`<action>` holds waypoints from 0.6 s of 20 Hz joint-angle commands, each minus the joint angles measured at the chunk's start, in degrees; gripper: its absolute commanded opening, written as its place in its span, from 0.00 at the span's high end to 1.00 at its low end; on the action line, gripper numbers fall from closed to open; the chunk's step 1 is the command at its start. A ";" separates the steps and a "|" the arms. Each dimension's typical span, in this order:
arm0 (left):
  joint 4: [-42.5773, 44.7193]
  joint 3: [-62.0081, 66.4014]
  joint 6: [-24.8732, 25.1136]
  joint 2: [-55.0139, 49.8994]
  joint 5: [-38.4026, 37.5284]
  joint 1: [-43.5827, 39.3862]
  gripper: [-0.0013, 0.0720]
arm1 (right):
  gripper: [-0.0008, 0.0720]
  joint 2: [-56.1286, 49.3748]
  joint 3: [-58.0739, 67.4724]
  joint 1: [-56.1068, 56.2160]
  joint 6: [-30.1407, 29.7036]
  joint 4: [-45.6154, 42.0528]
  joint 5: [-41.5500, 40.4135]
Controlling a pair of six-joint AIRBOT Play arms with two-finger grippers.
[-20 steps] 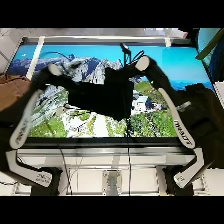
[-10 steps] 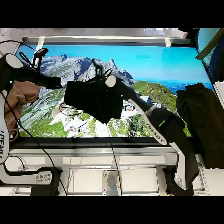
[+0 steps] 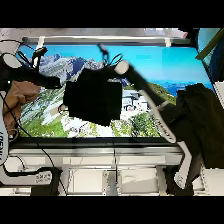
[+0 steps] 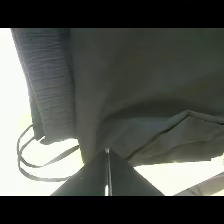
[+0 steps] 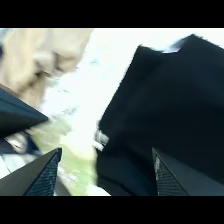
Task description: Fold the clothes and pants, and hang the long-sleeved shirts on hangers.
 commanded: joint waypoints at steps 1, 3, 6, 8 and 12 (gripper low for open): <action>-0.17 0.00 0.00 0.07 -1.44 0.07 0.96 | 0.14 6.78 -1.14 -9.49 0.15 -14.49 19.61; -0.15 0.00 0.00 0.07 -1.81 0.07 0.96 | 0.14 9.29 -7.15 -14.62 0.15 -17.88 27.65; -0.15 0.00 0.00 0.07 -1.77 0.09 0.96 | 0.14 10.14 -20.02 -19.50 0.15 -12.11 20.22; -0.15 0.00 0.02 0.07 -1.75 0.07 0.96 | 0.14 9.86 -29.73 -20.87 0.11 -2.69 5.60; -0.15 0.00 0.00 0.07 -1.73 0.07 0.96 | 0.04 3.67 -37.48 -20.15 -3.80 14.29 -2.38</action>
